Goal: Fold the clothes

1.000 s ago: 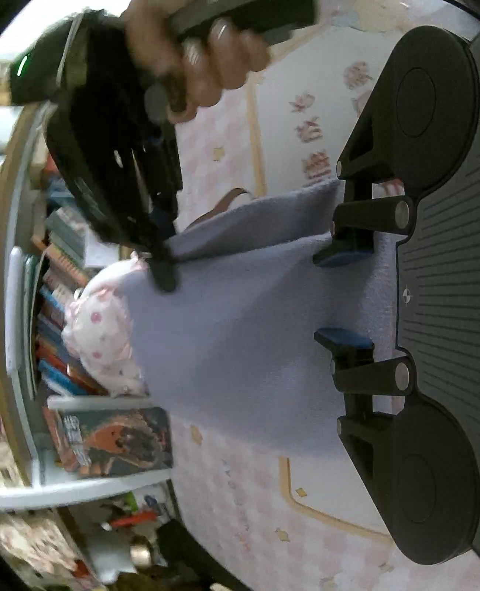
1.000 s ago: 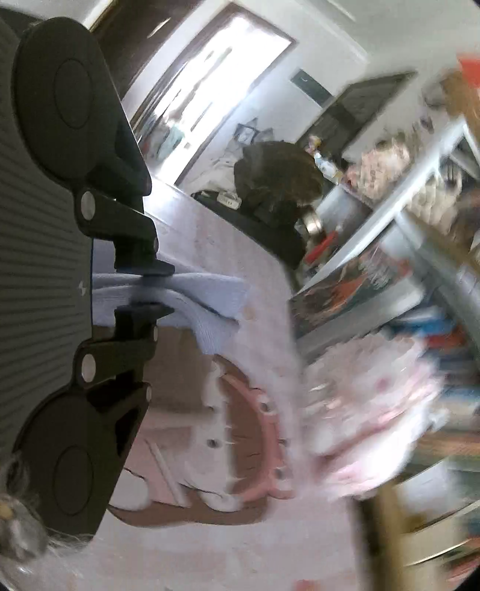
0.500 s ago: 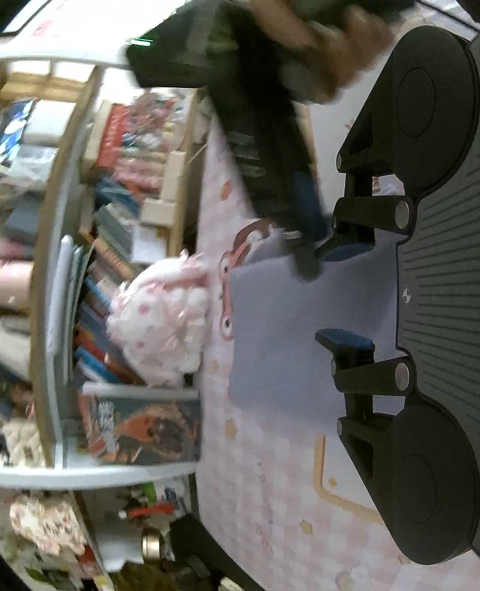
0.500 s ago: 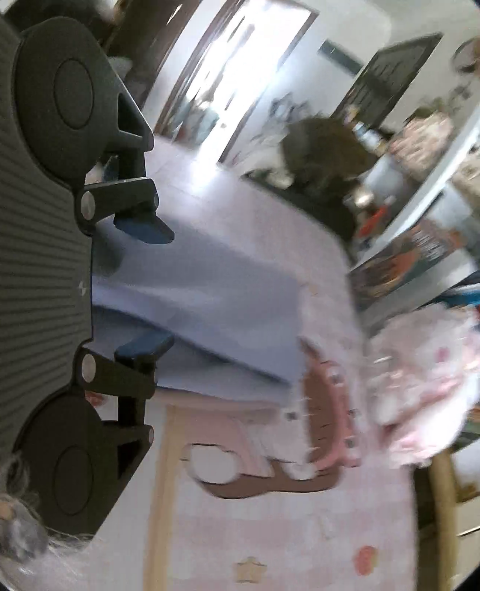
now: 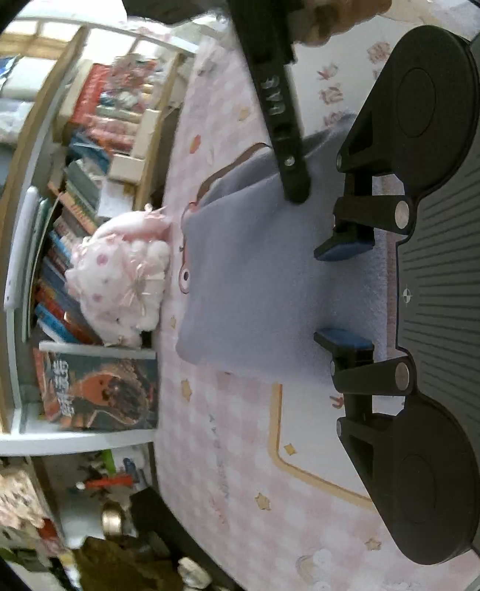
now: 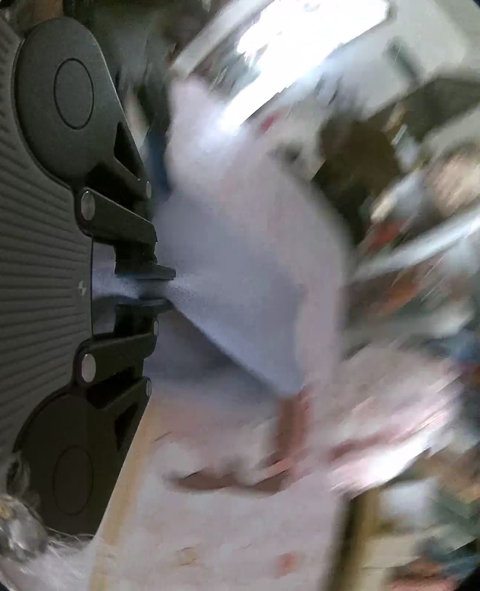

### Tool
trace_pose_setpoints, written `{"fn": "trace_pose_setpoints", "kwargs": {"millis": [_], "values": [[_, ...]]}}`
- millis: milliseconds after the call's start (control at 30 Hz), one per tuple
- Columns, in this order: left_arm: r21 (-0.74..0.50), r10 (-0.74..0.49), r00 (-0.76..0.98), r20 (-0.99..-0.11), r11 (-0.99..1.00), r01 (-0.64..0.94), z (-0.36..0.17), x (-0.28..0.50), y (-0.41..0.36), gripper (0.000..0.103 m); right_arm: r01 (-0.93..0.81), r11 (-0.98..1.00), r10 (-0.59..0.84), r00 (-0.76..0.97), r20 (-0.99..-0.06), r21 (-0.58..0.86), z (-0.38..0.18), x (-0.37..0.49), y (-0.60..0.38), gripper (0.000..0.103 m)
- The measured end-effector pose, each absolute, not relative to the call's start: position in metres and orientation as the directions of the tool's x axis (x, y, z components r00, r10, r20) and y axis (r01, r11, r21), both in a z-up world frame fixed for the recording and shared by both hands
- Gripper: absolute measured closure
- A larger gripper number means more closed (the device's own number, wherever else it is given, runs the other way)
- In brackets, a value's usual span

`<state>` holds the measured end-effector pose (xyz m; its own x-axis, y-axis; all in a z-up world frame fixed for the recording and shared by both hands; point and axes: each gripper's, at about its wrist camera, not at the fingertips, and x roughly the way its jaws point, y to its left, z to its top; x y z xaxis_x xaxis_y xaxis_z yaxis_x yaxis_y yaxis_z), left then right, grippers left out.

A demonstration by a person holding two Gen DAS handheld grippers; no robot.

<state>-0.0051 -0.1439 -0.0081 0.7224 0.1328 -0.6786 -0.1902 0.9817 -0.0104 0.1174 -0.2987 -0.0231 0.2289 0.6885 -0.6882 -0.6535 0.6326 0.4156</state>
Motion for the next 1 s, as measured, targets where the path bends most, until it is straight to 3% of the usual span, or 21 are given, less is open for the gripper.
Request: {"fn": "trace_pose_setpoints", "kwargs": {"millis": [100, 300, 400, 533, 767, 900, 1000], "values": [[0.01, 0.139, 0.717, -0.683, 0.983, -0.181, -0.009, -0.004, -0.147, 0.062, -0.61, 0.643, 0.697, 0.216, -0.684, 0.463, -0.034, 0.125, -0.3, 0.093], [0.013, 0.206, 0.749, -0.63, 0.967, -0.254, 0.008, -0.017, -0.154, 0.061, -0.68, 0.613, 0.703, 0.235, -0.672, 0.403, -0.013, 0.111, -0.299, 0.086], [-0.013, 0.221, 0.777, -0.589, 0.959, -0.283, 0.022, -0.031, -0.157, 0.052, -0.711, 0.593, 0.726, 0.269, -0.633, 0.377, 0.005, 0.1, -0.312, 0.059], [-0.055, 0.223, 0.797, -0.562, 0.951, -0.305, 0.036, -0.05, -0.161, 0.046, -0.756, 0.579, 0.719, 0.297, -0.628, 0.306, 0.021, 0.082, -0.332, 0.04], [-0.081, 0.219, 0.754, -0.619, 0.937, -0.339, 0.026, -0.074, -0.174, 0.032, -0.799, 0.583, 0.632, 0.333, -0.7, 0.146, 0.011, 0.047, -0.358, 0.031], [-0.075, 0.206, 0.729, -0.653, 0.94, -0.332, 0.018, -0.077, -0.182, 0.03, -0.791, 0.594, 0.606, 0.321, -0.728, 0.145, 0.001, 0.036, -0.361, 0.025], [-0.062, 0.204, 0.722, -0.661, 0.944, -0.324, 0.016, -0.078, -0.186, 0.023, -0.777, 0.615, 0.58, 0.332, -0.744, 0.133, -0.002, 0.033, -0.363, 0.021]]}}
